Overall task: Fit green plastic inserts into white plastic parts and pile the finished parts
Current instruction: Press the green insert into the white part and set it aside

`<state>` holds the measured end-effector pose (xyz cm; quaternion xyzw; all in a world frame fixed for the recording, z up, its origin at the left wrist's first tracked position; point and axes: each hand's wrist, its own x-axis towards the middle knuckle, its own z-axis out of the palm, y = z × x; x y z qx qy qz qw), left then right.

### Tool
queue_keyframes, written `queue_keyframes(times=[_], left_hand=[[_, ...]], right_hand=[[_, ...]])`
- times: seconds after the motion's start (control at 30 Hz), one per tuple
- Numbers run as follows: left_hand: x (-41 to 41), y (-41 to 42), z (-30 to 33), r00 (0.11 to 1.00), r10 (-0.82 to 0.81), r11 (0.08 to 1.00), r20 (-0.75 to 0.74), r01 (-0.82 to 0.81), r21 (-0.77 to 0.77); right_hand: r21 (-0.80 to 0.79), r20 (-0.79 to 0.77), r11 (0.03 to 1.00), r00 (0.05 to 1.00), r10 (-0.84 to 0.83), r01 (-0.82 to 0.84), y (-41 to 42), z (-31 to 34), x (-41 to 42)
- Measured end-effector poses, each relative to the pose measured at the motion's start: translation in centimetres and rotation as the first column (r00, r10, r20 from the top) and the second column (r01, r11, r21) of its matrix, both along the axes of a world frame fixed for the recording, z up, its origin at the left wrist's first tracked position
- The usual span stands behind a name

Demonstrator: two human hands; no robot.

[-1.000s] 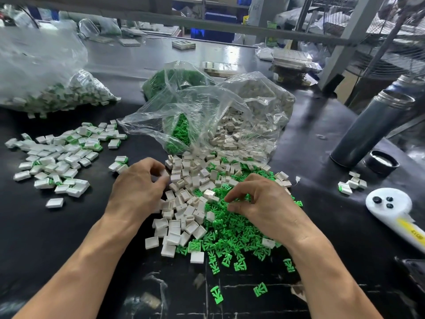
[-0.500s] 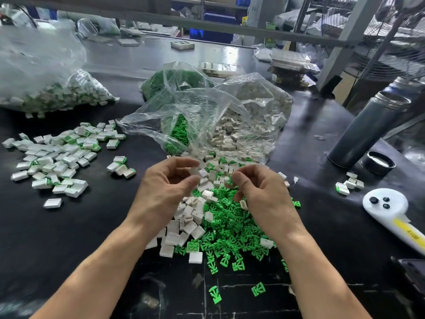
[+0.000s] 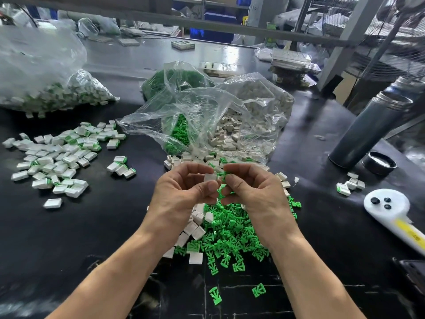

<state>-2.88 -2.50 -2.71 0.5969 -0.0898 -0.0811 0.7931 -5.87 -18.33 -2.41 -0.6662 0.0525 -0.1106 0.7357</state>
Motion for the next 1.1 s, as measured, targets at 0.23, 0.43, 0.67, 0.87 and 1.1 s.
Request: queue_keyframes(times=[0.23, 0.43, 0.67, 0.87, 1.1], left_hand=[[-0.2, 0.0, 0.4, 0.999, -0.018, 0.991, -0.050, 0.012, -0.131], [-0.2, 0.1, 0.5, 0.998, -0.014, 0.993, -0.059, 0.007, -0.122], [-0.4, 0.2, 0.7, 0.998, 0.005, 0.997, -0.070, -0.010, -0.077], [-0.4, 0.2, 0.7, 0.997, 0.024, 0.998, -0.077, -0.029, -0.060], [-0.2, 0.4, 0.5, 0.997, -0.031, 0.999, -0.072, 0.030, -0.012]], right_hand=[[-0.001, 0.066, 1.000, 0.998, -0.014, 0.014, -0.3, 0.0, -0.2], [-0.145, 0.174, 0.989, 0.983, 0.056, -0.031, 0.4, 0.3, -0.7], [-0.195, 0.204, 0.981, 0.979, 0.028, 0.013, 0.7, 0.2, -0.9], [-0.274, 0.223, 0.961, 0.975, 0.014, 0.049, 0.9, 0.1, -0.9], [-0.322, 0.195, 0.943, 0.981, -0.018, 0.081, 0.6, 0.2, -0.9]])
